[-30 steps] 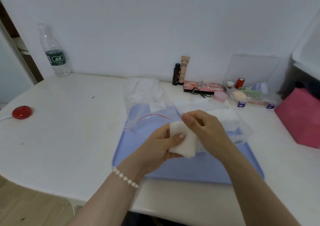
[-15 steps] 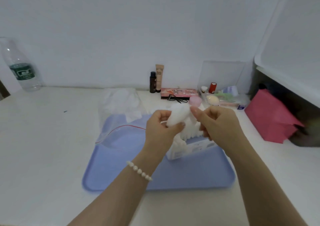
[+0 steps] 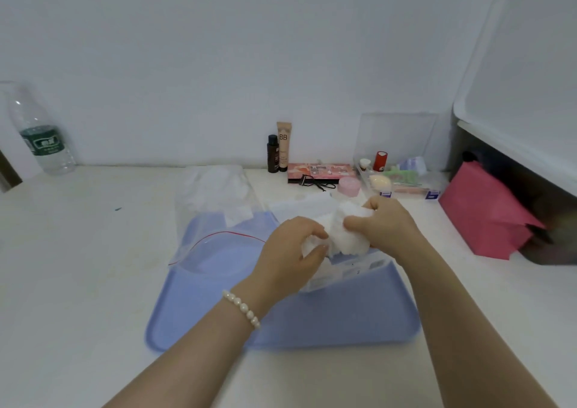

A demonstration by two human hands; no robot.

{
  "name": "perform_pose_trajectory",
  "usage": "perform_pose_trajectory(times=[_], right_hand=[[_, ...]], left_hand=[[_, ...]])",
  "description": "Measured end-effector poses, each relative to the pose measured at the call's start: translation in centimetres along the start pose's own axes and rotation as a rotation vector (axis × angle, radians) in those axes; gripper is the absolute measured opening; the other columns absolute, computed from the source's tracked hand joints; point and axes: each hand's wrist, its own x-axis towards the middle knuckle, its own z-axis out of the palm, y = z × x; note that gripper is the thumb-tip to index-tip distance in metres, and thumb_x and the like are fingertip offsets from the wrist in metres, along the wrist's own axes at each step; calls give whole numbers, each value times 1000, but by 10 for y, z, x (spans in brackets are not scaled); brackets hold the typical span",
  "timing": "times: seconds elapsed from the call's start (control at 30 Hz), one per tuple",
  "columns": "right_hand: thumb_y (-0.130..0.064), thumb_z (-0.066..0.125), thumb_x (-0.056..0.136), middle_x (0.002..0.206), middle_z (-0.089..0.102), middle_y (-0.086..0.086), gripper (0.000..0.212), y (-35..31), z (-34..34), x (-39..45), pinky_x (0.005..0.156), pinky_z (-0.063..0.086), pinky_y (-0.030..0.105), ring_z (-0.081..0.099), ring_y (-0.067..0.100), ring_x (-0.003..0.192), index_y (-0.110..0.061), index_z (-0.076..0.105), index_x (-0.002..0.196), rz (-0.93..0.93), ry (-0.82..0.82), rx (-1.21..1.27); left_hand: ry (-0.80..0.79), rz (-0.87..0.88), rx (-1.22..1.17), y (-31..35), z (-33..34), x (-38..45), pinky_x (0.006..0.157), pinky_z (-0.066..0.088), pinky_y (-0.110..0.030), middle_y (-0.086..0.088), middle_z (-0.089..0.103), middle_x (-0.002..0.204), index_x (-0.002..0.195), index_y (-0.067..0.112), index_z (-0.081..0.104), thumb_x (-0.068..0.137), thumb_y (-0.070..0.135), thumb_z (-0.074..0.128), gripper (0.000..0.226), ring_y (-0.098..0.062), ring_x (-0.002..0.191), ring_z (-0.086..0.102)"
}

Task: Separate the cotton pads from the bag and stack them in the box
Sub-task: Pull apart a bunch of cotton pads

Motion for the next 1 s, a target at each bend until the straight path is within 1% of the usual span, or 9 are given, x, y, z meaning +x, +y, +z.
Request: perform_pose_trajectory(times=[0.07, 0.13, 0.27, 0.4, 0.53, 0.63, 0.77, 0.9, 1.0], right_hand=[[-32, 68, 72, 76, 53, -1, 26, 5, 6, 0, 55, 40, 29, 51, 15, 66, -17, 48, 80, -29, 6, -76], [-29, 70, 71, 75, 51, -1, 27, 10, 12, 0, 51, 33, 27, 47, 14, 64, -19, 44, 73, -71, -2, -75], [-24, 73, 71, 76, 48, -1, 31, 16, 14, 4, 51, 31, 26, 44, 14, 65, -20, 42, 70, -105, 5, -17], [-20, 71, 72, 74, 46, -2, 33, 16, 12, 4, 49, 30, 24, 41, 14, 63, -18, 39, 76, -120, 0, -161], [-14, 69, 68, 73, 45, -1, 34, 12, 17, 1, 51, 32, 25, 43, 18, 68, -19, 36, 72, -134, -47, -313], [-19, 69, 70, 84, 50, 3, 31, 6, 20, 1, 57, 36, 26, 48, 21, 77, -16, 42, 86, -86, -14, -467], [-32, 68, 73, 85, 50, 1, 35, -4, 30, -1, 60, 37, 26, 48, 19, 81, -15, 45, 92, -22, -126, -565], [-28, 66, 78, 76, 49, -1, 25, -10, 38, -1, 65, 39, 26, 50, 19, 79, -16, 46, 88, 14, -142, -633], [-25, 66, 79, 91, 56, 1, 24, -12, 45, 3, 76, 43, 28, 57, 21, 92, -16, 54, 98, 47, -146, -708]], left_hand=[[-94, 51, 131, -10, 5, -3, 94, 38, -29, -1, 65, 106, 99, 10, 67, 78, 44, 44, 46, -14, 101, 54], [-185, 59, 203, -14, 10, -7, 103, 29, -37, -1, 61, 111, 104, 12, 63, 78, 49, 37, 52, -18, 106, 53], [-218, 91, 223, -16, 14, -10, 108, 8, -35, -4, 54, 118, 103, 12, 61, 81, 49, 31, 52, -19, 117, 43], [-257, 81, 216, -23, 17, -11, 115, -1, -46, -7, 47, 133, 102, 11, 61, 82, 50, 33, 52, -20, 140, 25], [-263, 73, 188, -28, 19, -13, 114, -8, -42, -7, 40, 143, 102, 10, 61, 79, 55, 33, 58, -23, 146, 14], [-269, 67, 178, -30, 20, -13, 114, -9, -45, -8, 37, 146, 101, 9, 60, 85, 47, 37, 47, -24, 146, 10], [-276, 56, 162, -28, 21, -14, 114, -10, -45, -8, 34, 148, 105, 9, 57, 84, 49, 19, 59, -22, 147, 7], [-228, 42, 113, -28, 24, -16, 112, -17, -32, -6, 38, 146, 127, 5, 45, 87, 44, 16, 63, -15, 146, 4], [-226, 22, 108, -27, 25, -16, 111, -20, -26, -3, 24, 154, 145, 8, 24, 94, 34, 26, 57, -8, 144, -2]])
